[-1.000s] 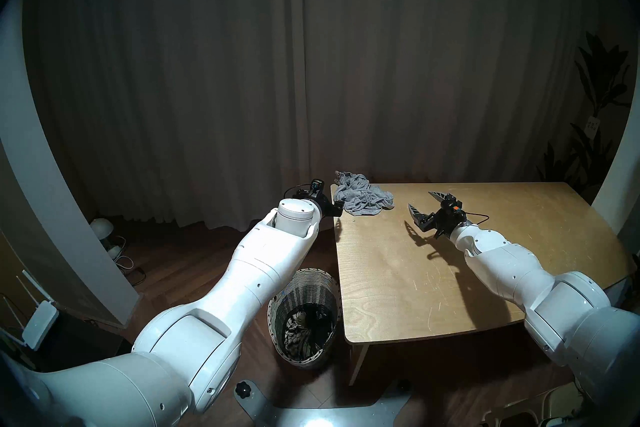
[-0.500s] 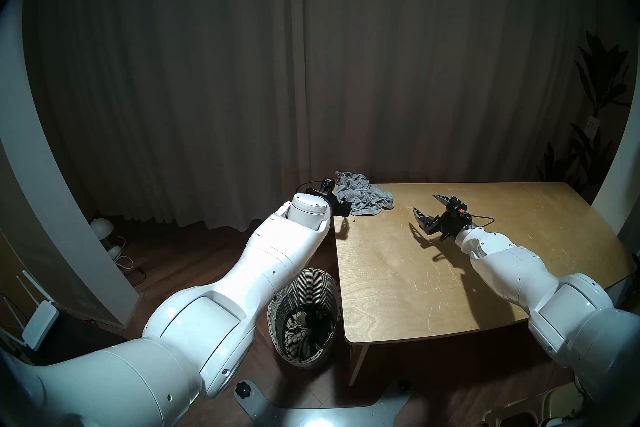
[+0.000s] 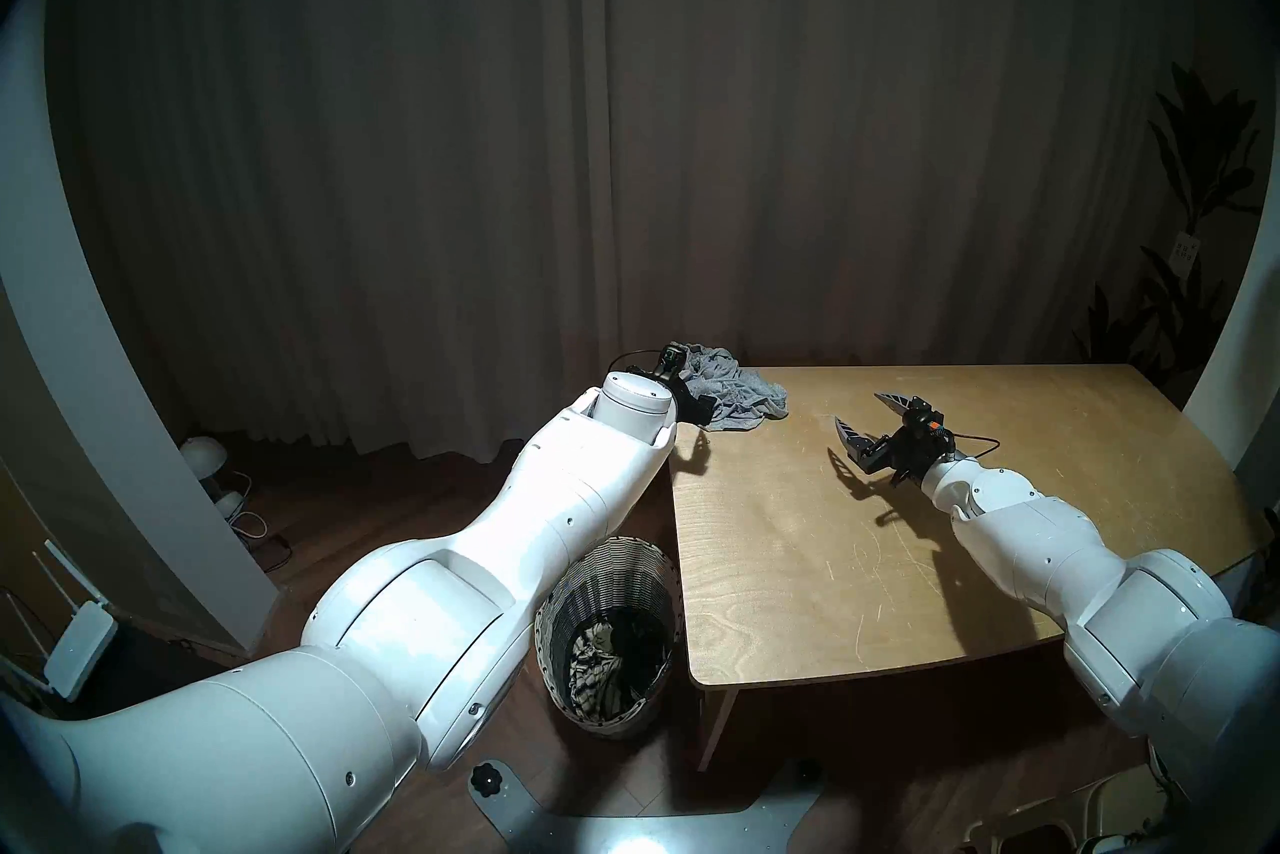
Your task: Toss clothes into the laundry hamper
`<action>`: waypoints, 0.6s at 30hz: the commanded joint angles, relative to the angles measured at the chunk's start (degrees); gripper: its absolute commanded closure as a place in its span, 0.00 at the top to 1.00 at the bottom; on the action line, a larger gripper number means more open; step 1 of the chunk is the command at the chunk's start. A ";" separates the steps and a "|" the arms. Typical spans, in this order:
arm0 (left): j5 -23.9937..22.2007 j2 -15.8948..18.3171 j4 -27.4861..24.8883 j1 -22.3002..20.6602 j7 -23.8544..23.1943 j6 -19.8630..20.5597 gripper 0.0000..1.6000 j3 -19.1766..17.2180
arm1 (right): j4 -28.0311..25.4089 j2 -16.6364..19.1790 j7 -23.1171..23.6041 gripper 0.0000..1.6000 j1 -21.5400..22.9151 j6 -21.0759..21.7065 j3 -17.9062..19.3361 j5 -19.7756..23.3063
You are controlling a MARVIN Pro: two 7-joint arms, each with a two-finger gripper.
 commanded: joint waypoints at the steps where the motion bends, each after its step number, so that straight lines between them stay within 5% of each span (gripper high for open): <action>1: 0.14 -0.94 1.06 -4.46 -0.40 -0.77 1.00 -0.37 | -0.26 0.39 0.15 1.00 0.23 -0.23 0.51 0.50; 18: 0.79 -0.94 7.42 -5.74 -1.96 -1.72 1.00 -1.06 | 0.11 -0.01 1.51 1.00 -0.40 0.06 0.44 0.86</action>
